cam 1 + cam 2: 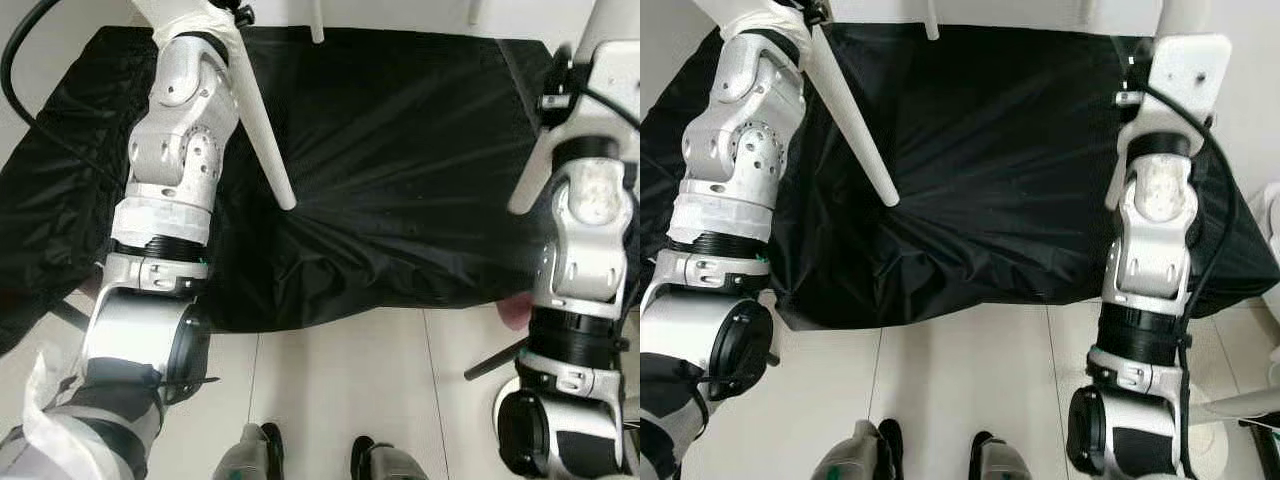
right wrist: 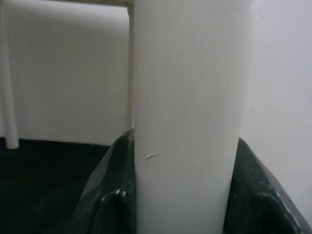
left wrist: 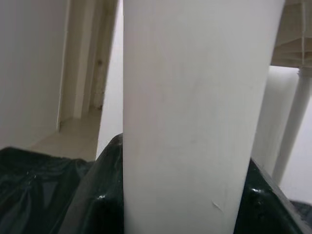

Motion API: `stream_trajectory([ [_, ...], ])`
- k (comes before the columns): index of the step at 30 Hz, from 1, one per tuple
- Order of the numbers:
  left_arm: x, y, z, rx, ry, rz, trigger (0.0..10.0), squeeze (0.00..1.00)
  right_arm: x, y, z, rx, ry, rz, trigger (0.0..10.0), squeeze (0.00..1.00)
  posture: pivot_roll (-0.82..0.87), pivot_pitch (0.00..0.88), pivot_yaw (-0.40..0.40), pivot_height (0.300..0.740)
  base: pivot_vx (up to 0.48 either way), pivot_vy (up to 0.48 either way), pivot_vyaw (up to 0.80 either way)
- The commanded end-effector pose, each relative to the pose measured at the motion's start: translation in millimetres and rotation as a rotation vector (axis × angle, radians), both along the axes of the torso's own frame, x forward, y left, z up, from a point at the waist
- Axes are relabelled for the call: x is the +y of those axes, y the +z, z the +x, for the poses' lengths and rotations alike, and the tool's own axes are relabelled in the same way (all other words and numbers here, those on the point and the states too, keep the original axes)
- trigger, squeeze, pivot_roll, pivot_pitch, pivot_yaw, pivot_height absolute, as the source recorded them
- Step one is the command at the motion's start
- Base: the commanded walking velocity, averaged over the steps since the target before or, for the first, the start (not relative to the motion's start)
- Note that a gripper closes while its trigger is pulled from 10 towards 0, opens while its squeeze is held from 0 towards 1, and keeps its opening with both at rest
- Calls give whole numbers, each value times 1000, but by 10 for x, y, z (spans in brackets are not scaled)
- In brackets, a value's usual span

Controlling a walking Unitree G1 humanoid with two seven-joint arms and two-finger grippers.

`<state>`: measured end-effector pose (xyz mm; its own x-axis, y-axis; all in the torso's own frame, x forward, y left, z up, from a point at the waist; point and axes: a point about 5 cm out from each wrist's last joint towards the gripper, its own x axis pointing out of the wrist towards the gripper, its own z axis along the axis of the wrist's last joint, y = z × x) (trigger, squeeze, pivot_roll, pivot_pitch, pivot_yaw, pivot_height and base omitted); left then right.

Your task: Building children table

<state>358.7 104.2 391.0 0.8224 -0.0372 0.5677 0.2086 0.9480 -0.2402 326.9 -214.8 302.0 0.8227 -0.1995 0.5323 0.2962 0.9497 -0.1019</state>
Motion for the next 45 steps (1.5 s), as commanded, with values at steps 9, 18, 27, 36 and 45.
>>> stream_trajectory([
  [9, -332, -322, -129, -5, -378, 237, 10000, 1000, 116, -775, 74, 178, 228, 219, 10000, 1000, 21, 266, 59, 740, 0, 0, 0],
  [18, -240, -520, -251, 37, -448, 304, 10000, 0, 105, -711, -105, 27, 210, 247, 10000, 0, 33, 267, 55, 740, 0, 0, 0],
  [27, -78, -692, -428, 76, -452, 273, 10000, 0, 112, -780, -301, -27, 174, 187, 10000, 0, 42, 251, 50, 740, 0, 0, 0],
  [36, -13, -1018, -718, 149, -481, 306, 10000, 0, 181, -867, -610, -69, 54, 143, 10000, 0, 43, 239, 44, 740, 0, 0, 0],
  [45, 88, -1328, -913, 194, -538, 336, 10000, 0, 286, -1095, -802, 1, 71, 131, 10000, 0, 43, 210, 40, 740, 0, 0, 0],
])
